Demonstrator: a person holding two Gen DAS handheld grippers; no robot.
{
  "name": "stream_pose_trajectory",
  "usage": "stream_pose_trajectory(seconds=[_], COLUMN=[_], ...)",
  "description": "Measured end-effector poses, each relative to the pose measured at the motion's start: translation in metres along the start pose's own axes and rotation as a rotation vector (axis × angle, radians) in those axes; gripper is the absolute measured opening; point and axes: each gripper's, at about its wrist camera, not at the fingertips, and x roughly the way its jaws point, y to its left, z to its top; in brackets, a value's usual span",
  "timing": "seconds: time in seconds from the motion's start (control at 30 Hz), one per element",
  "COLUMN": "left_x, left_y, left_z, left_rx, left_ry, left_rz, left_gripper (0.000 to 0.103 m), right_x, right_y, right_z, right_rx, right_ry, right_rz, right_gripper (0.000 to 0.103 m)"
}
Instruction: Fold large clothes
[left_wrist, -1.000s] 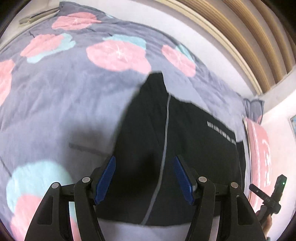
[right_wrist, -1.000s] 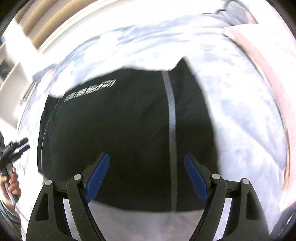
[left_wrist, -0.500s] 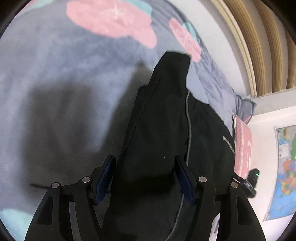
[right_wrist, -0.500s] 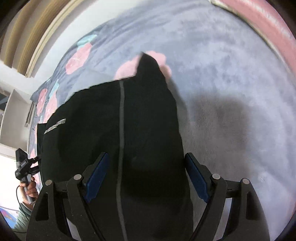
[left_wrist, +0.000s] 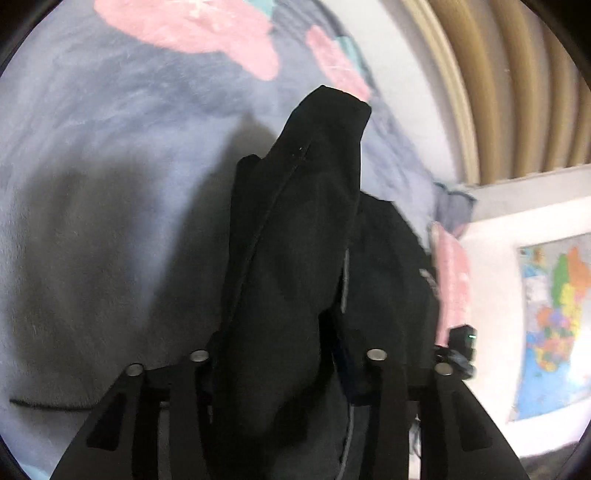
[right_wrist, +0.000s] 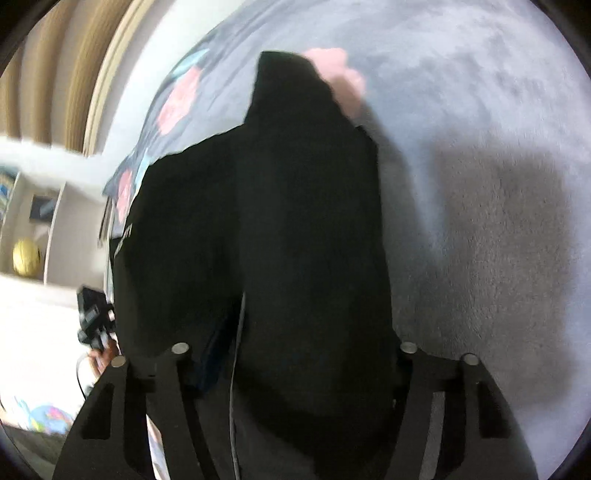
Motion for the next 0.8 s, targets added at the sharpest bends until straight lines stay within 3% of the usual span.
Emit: stream_pose_trajectory(seconds=[0.1, 0.17, 0.2, 0.33, 0.37, 0.4, 0.43, 0.53, 0.67, 0.8], left_x=[0.003, 0.013, 0.022, 0.043, 0.044, 0.043, 0.039, 0.020, -0.011, -0.044], left_y=[0.003, 0.007, 0.009, 0.010, 0.005, 0.000, -0.009, -0.028, -0.064, -0.108], left_z=[0.001, 0.006, 0.008, 0.012, 0.011, 0.009, 0.005, -0.008, -0.034, -0.069], left_rx=[-0.002, -0.031, -0.040, -0.057, -0.048, -0.027, 0.002, 0.032, 0.053, 0.116], left_ry=[0.035, 0.065, 0.091, 0.113, 0.105, 0.094, 0.076, 0.017, -0.061, -0.111], left_rz=[-0.011, 0.013, 0.036, 0.035, 0.032, 0.029, 0.028, -0.009, -0.097, -0.122], left_gripper=[0.041, 0.053, 0.065, 0.070, 0.068, 0.055, 0.043, 0.028, 0.024, 0.024], right_x=[0.003, 0.011, 0.019, 0.037, 0.037, 0.035, 0.031, 0.011, -0.020, -0.054], right_y=[0.002, -0.001, -0.004, -0.001, 0.001, 0.005, 0.008, 0.020, 0.058, 0.103], right_z=[0.000, 0.006, 0.009, 0.017, 0.017, 0.015, 0.014, 0.005, -0.013, -0.047], right_rx=[-0.026, -0.012, 0.005, 0.015, 0.010, -0.003, -0.014, -0.056, -0.118, -0.219], right_ry=[0.030, 0.059, 0.080, 0.093, 0.090, 0.080, 0.071, 0.028, -0.032, -0.066], right_rz=[0.000, 0.023, 0.057, 0.094, 0.089, 0.089, 0.094, 0.088, 0.114, 0.133], right_gripper=[0.064, 0.072, 0.075, 0.080, 0.075, 0.070, 0.058, 0.037, 0.034, 0.034])
